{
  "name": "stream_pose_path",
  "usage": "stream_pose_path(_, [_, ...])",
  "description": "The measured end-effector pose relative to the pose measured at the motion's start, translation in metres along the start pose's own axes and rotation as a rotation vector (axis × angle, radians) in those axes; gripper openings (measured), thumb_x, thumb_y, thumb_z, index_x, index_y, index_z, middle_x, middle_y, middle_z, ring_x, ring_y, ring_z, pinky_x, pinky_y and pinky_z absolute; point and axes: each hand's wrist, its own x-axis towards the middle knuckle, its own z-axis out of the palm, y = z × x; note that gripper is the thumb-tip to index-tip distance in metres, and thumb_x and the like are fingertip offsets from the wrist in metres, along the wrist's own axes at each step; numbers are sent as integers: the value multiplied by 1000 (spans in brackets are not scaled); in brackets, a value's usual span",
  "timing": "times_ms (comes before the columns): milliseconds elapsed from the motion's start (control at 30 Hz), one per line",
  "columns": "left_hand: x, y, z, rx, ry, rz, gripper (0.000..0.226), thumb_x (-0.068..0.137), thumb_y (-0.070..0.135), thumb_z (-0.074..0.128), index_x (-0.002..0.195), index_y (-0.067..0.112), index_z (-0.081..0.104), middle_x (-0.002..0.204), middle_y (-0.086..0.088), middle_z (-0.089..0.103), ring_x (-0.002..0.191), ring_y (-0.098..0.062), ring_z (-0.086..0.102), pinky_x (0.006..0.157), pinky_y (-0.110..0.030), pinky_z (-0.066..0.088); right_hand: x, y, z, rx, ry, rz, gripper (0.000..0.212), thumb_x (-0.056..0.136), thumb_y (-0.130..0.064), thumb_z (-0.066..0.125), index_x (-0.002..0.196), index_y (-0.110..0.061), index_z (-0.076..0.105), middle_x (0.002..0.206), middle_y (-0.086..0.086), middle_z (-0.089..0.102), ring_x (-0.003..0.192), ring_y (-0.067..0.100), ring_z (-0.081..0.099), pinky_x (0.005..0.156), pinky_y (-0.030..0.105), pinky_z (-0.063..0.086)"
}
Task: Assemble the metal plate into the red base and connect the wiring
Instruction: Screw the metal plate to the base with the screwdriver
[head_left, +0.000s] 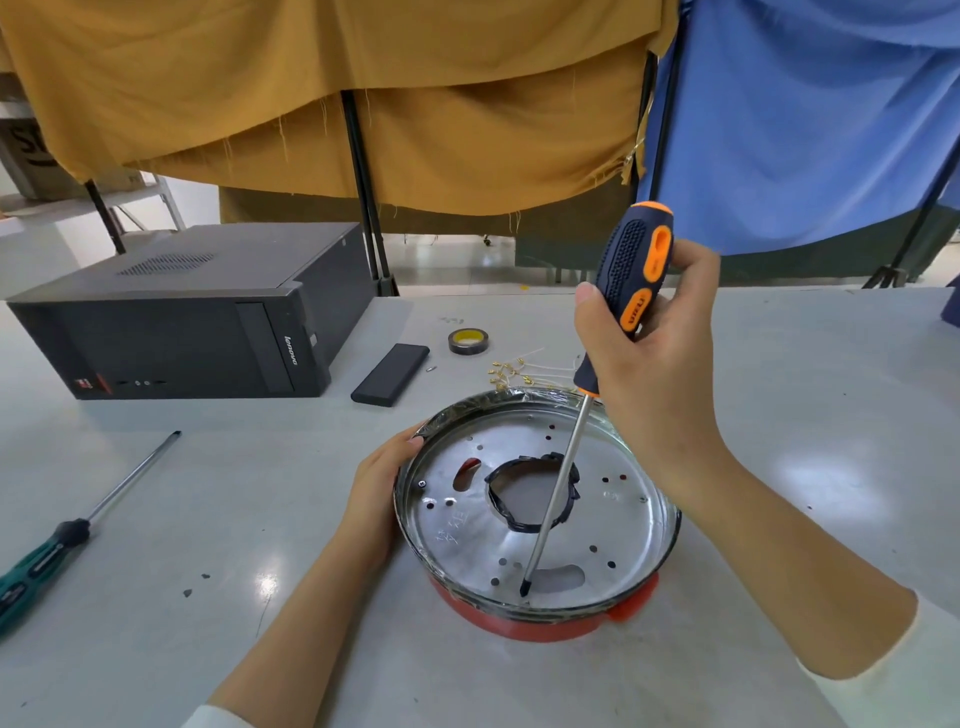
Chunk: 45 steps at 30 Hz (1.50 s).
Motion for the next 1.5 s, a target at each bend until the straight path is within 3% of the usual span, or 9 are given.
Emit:
stream_pose_path(500, [-3,2,1,56,30,24,42,82,24,57,120,8,68,121,-20,67,116,-39,61,106,-54,43,-3,-2,4,-6,-32,-6,34,88,-11,62,102,-28,37,65,-9,52,50,3,51,48,9,43])
stream_pose_path(800, [-4,2,2,65,17,12,37,91,20,50,123,8,66,123,-21,66,117,-39,61,108,-57,40,-4,-2,5,9,-45,4,33,88,-11,62,102,-28,37,62,-11,51,50,3,49,48,9,43])
stream_pose_path(1000, [-11,10,4,78,-25,-13,38,90,21,54,125,9,65,122,-18,67,114,-35,64,101,-47,48,-3,-2,4,-10,-16,-10,33,88,-11,61,102,-27,37,62,-12,51,47,5,48,46,12,43])
stream_pose_path(1133, [-18,32,1,433,104,75,39,94,35,60,132,27,58,126,10,65,115,-6,62,107,-33,42,4,-1,-1,-12,66,-37,31,88,-13,61,101,-25,36,65,-16,53,52,2,48,48,13,43])
stream_pose_path(1200, [-24,49,1,570,78,144,40,87,43,62,126,36,60,127,20,62,120,1,54,111,-30,36,8,0,-4,-27,109,-49,30,87,-17,61,102,-24,35,65,-19,53,54,2,47,51,14,43])
stream_pose_path(1300, [-41,71,9,880,-149,216,38,73,54,69,111,49,67,117,37,60,122,15,44,102,-11,30,12,4,-7,-10,183,-35,31,88,-16,60,105,-20,35,71,-15,52,59,4,49,57,17,45])
stream_pose_path(1367, [-51,76,21,1078,-295,288,27,75,47,76,101,52,69,105,40,60,112,19,46,88,1,31,13,5,-8,-2,202,-25,30,88,-15,60,104,-22,36,75,-8,50,61,6,48,58,18,45])
stream_pose_path(1433, [-56,74,35,1250,-428,313,19,80,40,76,97,48,71,99,34,62,108,10,47,85,-1,34,13,5,-9,-12,190,-26,29,88,-15,60,101,-25,37,70,-13,50,59,7,47,55,17,44])
stream_pose_path(1500, [-58,70,46,1368,-500,218,16,80,46,73,96,46,71,97,27,64,106,6,45,87,-10,39,12,6,-11,-42,157,-43,29,88,-14,60,102,-23,36,64,-18,52,55,3,47,51,13,44])
